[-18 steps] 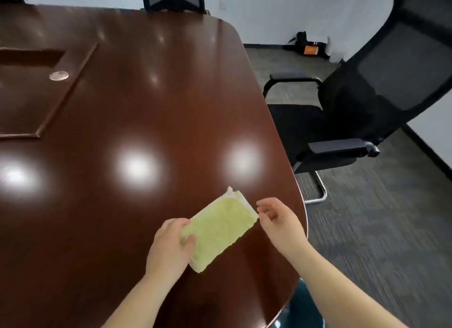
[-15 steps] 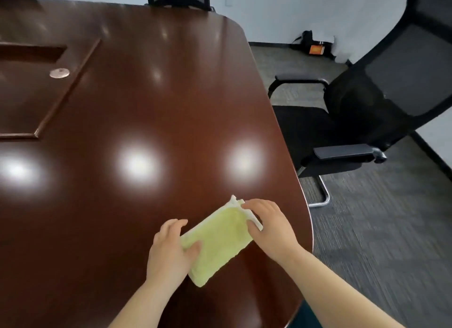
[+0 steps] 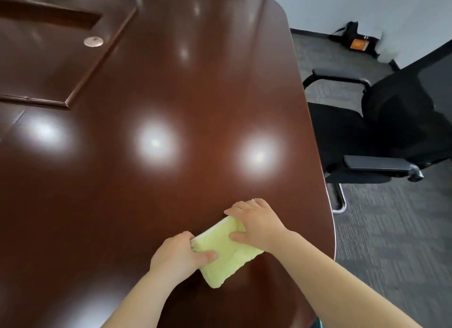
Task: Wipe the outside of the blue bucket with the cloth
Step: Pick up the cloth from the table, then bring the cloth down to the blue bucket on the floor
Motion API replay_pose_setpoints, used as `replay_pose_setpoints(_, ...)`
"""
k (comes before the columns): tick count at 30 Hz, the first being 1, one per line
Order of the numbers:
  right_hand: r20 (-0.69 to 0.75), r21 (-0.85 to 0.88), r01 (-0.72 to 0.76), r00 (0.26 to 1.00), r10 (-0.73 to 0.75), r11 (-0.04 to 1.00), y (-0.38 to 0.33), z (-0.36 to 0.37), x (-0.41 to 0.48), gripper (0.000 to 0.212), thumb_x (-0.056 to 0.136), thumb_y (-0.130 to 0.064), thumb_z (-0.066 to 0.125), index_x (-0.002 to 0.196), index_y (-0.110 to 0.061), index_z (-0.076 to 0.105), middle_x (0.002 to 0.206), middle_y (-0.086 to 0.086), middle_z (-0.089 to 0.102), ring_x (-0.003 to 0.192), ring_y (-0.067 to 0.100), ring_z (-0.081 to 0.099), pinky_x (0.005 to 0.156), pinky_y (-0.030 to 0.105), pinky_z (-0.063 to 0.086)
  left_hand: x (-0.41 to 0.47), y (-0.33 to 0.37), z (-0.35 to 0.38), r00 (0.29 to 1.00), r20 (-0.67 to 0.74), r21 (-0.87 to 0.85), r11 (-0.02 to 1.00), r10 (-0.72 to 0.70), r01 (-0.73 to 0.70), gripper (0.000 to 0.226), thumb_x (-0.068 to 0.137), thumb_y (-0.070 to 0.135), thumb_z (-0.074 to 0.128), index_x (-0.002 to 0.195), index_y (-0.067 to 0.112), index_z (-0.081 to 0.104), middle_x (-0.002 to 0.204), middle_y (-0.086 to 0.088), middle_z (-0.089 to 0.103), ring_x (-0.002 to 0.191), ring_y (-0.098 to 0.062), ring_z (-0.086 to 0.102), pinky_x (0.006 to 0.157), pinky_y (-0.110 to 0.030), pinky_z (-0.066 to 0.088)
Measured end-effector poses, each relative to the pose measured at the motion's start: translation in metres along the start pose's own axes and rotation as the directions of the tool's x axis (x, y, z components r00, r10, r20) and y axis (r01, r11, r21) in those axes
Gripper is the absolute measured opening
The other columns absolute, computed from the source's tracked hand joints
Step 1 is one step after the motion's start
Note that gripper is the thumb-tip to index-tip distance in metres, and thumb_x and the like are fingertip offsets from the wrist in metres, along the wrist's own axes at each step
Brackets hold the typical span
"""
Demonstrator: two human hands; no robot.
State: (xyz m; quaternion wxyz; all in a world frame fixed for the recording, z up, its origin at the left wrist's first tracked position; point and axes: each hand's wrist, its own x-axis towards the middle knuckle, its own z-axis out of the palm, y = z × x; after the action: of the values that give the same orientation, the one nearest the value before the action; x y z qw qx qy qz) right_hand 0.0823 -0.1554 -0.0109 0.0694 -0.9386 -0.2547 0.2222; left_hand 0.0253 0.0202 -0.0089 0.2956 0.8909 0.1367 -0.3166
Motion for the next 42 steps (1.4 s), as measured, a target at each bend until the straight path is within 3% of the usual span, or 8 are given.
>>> replay_pose_setpoints(5, -0.002, -0.002, -0.082, 0.997, 0.082, 0.997, 0.000, -0.003, 0.000, 0.042, 0.077, -0.042, 0.054, 0.114, -0.022, 0.049, 0.113, 0.001, 0.057, 0.101, 0.022, 0.047, 0.088, 0.032, 0.024, -0.001, 0.000, 0.002, 0.996, -0.008, -0.257, 0.962, 0.093, -0.092, 0.025, 0.068, 0.038, 0.067, 0.076, 0.025, 0.047, 0.080, 0.009, 0.056, 0.070, -0.006, 0.053, 0.052, -0.021, 0.036)
replay_pose_setpoints(13, -0.201, 0.326, -0.245, 0.926, 0.321, 0.913, 0.006, -0.013, -0.059, 0.041, 0.073, -0.042, 0.062, 0.110, -0.025, 0.053, 0.107, -0.004, 0.060, 0.105, 0.018, 0.045, 0.091, 0.023, 0.016, -0.010, 0.032, -0.002, 0.957, -0.090, -0.560, 0.780, 0.277, -0.279, 0.021, 0.069, 0.013, 0.072, 0.081, 0.016, 0.054, 0.074, 0.003, 0.064, 0.065, -0.008, 0.060, 0.046, -0.010, 0.043)
replay_pose_setpoints(20, -0.803, 0.216, -0.046, 0.559, 0.204, 0.975, -0.021, -0.008, -0.157, 0.049, 0.065, -0.046, 0.060, 0.101, -0.018, 0.045, 0.118, 0.000, 0.053, 0.113, 0.013, 0.041, 0.104, 0.032, 0.028, -0.049, 0.084, 0.001, 0.875, -0.109, -0.672, 0.613, 0.472, -0.415, 0.016, 0.070, 0.016, 0.072, 0.079, 0.021, 0.059, 0.065, 0.011, 0.070, 0.060, 0.000, 0.064, 0.049, -0.014, 0.046)
replay_pose_setpoints(26, -0.829, 0.176, -0.196, 0.499, 0.253, 0.965, -0.035, 0.042, -0.232, 0.075, 0.058, -0.053, 0.070, 0.115, -0.015, 0.037, 0.129, 0.003, 0.036, 0.118, 0.020, 0.038, 0.093, 0.067, 0.027, -0.114, 0.118, 0.051, 0.782, 0.225, -0.762, 0.605, 0.581, -0.230, 0.044, 0.054, 0.033, 0.070, 0.091, 0.010, 0.063, 0.078, -0.004, 0.072, 0.071, -0.018, 0.068, 0.057, -0.030, 0.054)
replay_pose_setpoints(30, -0.741, 0.560, -0.207, 0.308, 0.596, 0.802, -0.049, 0.085, -0.309, 0.065, 0.060, -0.018, 0.077, 0.116, -0.017, 0.042, 0.120, -0.018, 0.043, 0.104, 0.006, 0.047, 0.082, 0.031, 0.048, -0.176, 0.120, 0.116, 0.680, 0.363, -0.744, 0.638, 0.636, -0.200, 0.049, 0.062, 0.045, 0.053, 0.100, 0.014, 0.061, 0.094, -0.010, 0.070, 0.074, -0.019, 0.068, 0.058, -0.031, 0.057)
replay_pose_setpoints(34, -0.501, 0.853, -0.104, 0.115, 0.858, 0.512, -0.068, 0.136, -0.397, 0.044, 0.072, -0.006, 0.066, 0.089, -0.041, 0.047, 0.100, -0.023, 0.044, 0.090, -0.012, 0.048, 0.072, 0.024, 0.043, -0.241, 0.100, 0.193, 0.537, 0.425, -0.668, 0.653, 0.728, -0.357, 0.049, 0.066, 0.042, 0.070, 0.110, 0.028, 0.053, 0.108, 0.007, 0.065, 0.088, 0.000, 0.065, 0.065, -0.015, 0.052)
replay_pose_setpoints(38, -0.401, 0.892, -0.144, 0.191, 0.896, 0.429, -0.094, 0.181, -0.461, 0.017, 0.075, -0.023, 0.067, 0.086, -0.030, 0.056, 0.093, -0.016, 0.052, 0.082, 0.003, 0.053, 0.070, 0.032, 0.049, -0.281, 0.077, 0.264, 0.530, 0.453, -0.618, 0.681, 0.717, -0.394, 0.047, 0.066, 0.014, 0.075, 0.102, 0.033, 0.051, 0.106, 0.008, 0.062, 0.093, 0.000, 0.061, 0.064, -0.011, 0.049)
replay_pose_setpoints(42, -0.478, 0.792, -0.266, 0.290, 0.829, 0.549, -0.108, 0.207, -0.491, 0.026, 0.069, -0.026, 0.069, 0.082, -0.004, 0.063, 0.090, 0.004, 0.063, 0.082, 0.022, 0.056, 0.072, 0.040, 0.048, -0.304, 0.065, 0.308, 0.571, 0.454, -0.627, 0.701, 0.684, -0.341, 0.049, 0.059, 0.007, 0.078, 0.094, 0.024, 0.050, 0.089, 0.001, 0.062, 0.067, -0.002, 0.064, 0.053, -0.014, 0.049)
